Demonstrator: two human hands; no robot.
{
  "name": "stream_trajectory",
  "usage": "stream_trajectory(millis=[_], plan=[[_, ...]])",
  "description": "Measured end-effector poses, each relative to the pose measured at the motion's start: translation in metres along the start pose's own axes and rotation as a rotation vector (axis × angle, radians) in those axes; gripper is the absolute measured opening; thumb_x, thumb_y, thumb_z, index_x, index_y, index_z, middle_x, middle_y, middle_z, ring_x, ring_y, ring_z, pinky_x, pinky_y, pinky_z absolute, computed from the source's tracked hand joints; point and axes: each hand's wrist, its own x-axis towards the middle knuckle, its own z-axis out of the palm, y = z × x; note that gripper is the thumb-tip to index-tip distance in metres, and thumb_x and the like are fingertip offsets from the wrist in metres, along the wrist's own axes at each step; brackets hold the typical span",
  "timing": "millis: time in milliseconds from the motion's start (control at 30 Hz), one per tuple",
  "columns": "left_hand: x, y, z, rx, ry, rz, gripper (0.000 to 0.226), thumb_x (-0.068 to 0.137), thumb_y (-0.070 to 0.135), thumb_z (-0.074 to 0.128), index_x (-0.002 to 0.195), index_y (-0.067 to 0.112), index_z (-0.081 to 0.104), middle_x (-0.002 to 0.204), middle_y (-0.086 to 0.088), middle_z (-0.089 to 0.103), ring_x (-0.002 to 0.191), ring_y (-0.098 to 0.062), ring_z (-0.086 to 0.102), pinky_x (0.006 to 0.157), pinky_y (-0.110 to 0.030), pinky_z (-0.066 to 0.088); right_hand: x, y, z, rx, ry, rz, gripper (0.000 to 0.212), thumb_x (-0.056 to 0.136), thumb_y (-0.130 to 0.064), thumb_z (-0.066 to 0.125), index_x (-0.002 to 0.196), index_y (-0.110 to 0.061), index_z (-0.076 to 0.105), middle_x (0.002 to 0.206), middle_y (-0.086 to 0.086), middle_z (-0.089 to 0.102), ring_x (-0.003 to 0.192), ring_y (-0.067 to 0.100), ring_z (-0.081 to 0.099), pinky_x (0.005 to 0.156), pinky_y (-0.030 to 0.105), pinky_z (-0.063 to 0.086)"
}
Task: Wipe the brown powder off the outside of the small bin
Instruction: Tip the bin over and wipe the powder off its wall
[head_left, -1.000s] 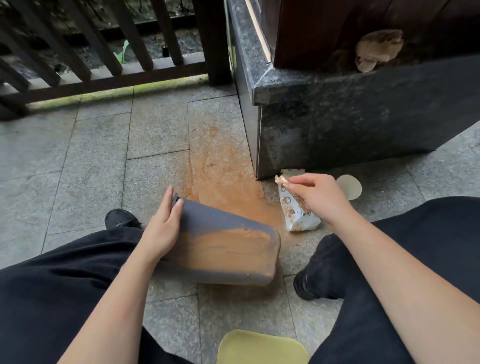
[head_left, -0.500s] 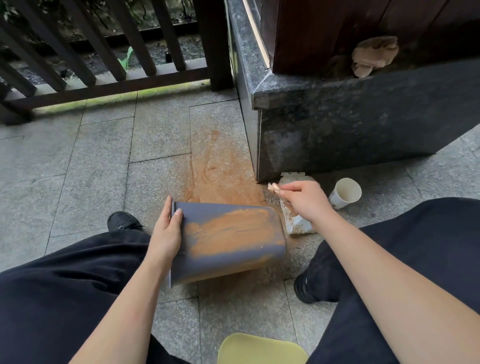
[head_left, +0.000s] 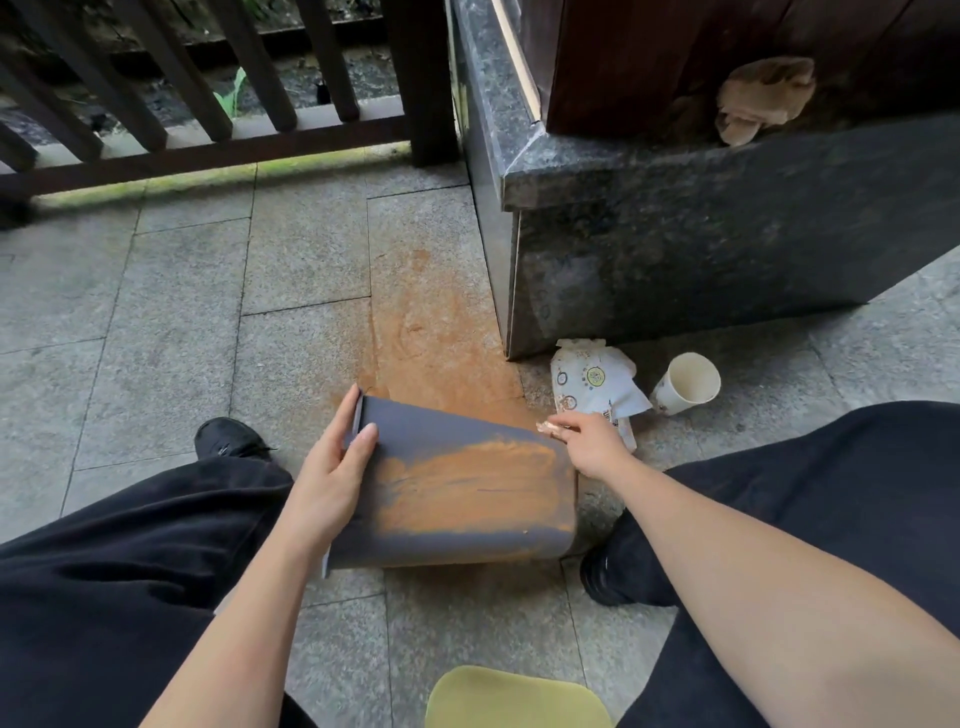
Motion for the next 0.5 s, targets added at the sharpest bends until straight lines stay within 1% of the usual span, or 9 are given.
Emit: stream_trajectory(millis=[67,133,167,200,233,300,333,433,500], plan=[[0.002,-0.001,-0.001,0.011,0.005,-0.003,0.059,0.102,0.038,0.05,0.155,0.039,0.024,0.151,0.036,0.025,0.136,0.021,0.021,0.109,-0.01,0.018,0.004,-0.001,0.001,-0.031,-0.018,-0.021,0.034,0.1,-0.007,0.048,0.126,-0.016,0.068,0.139,0.004,0.059,0.132,0.025,0.049,0.105,0.034,0.039],[0.006,-0.003,-0.003,0.045,0.027,-0.015,0.057,0.103,0.04,0.048,0.155,0.041,0.023,0.152,0.035,0.024,0.132,0.026,0.019,0.102,0.003,0.017,0.007,-0.003,0.0,-0.058,-0.035,-0.027,0.034,0.098,-0.006,0.049,0.122,-0.018,0.07,0.137,0.004,0.061,0.128,0.025,0.052,0.099,0.034,0.042],[0.009,-0.004,-0.005,0.07,0.038,-0.02,0.055,0.104,0.039,0.046,0.154,0.042,0.024,0.153,0.033,0.025,0.131,0.028,0.019,0.098,0.007,0.016,0.009,-0.004,0.0,-0.066,-0.046,-0.026,0.034,0.098,-0.005,0.049,0.12,-0.019,0.071,0.137,0.004,0.061,0.127,0.025,0.053,0.098,0.034,0.043],[0.012,-0.004,-0.006,0.094,0.047,-0.021,0.054,0.104,0.039,0.046,0.154,0.042,0.025,0.153,0.03,0.027,0.13,0.028,0.02,0.098,0.007,0.016,0.009,-0.004,0.0,-0.069,-0.052,-0.024,0.034,0.097,-0.005,0.049,0.12,-0.019,0.071,0.136,0.004,0.062,0.126,0.024,0.053,0.098,0.034,0.044],[0.014,-0.005,-0.007,0.12,0.058,-0.019,0.053,0.104,0.038,0.045,0.154,0.042,0.026,0.154,0.028,0.028,0.132,0.026,0.021,0.101,0.004,0.016,0.009,-0.005,0.0,-0.069,-0.053,-0.023,0.034,0.097,-0.005,0.049,0.119,-0.018,0.071,0.136,0.004,0.062,0.126,0.024,0.054,0.098,0.034,0.045],[0.017,-0.008,-0.007,0.159,0.086,-0.015,0.052,0.104,0.038,0.045,0.153,0.043,0.028,0.153,0.026,0.031,0.136,0.017,0.026,0.108,-0.007,0.018,0.007,-0.005,0.001,-0.079,-0.033,-0.024,0.035,0.097,-0.004,0.048,0.119,-0.018,0.072,0.135,0.004,0.062,0.124,0.024,0.054,0.098,0.034,0.045],[0.017,-0.01,-0.007,0.164,0.101,-0.022,0.052,0.104,0.037,0.046,0.152,0.043,0.028,0.152,0.025,0.032,0.137,0.013,0.028,0.108,-0.009,0.019,0.006,-0.005,0.002,-0.084,-0.01,-0.025,0.035,0.097,-0.005,0.048,0.118,-0.019,0.072,0.134,0.005,0.062,0.122,0.024,0.055,0.098,0.035,0.046],[0.018,-0.018,-0.005,0.146,0.15,-0.052,0.051,0.104,0.034,0.047,0.153,0.035,0.033,0.152,0.022,0.034,0.132,0.015,0.03,0.098,0.003,0.019,-0.008,-0.005,0.008,-0.087,0.085,-0.013,0.031,0.099,-0.012,0.05,0.118,-0.025,0.071,0.123,0.005,0.057,0.114,0.026,0.057,0.095,0.036,0.047],[0.016,-0.021,-0.004,0.131,0.158,-0.073,0.051,0.104,0.033,0.048,0.153,0.033,0.035,0.151,0.022,0.036,0.132,0.013,0.031,0.097,0.002,0.02,-0.023,-0.001,0.013,-0.113,0.126,-0.028,0.031,0.099,-0.014,0.05,0.118,-0.028,0.07,0.111,0.002,0.049,0.107,0.026,0.056,0.087,0.031,0.043]])
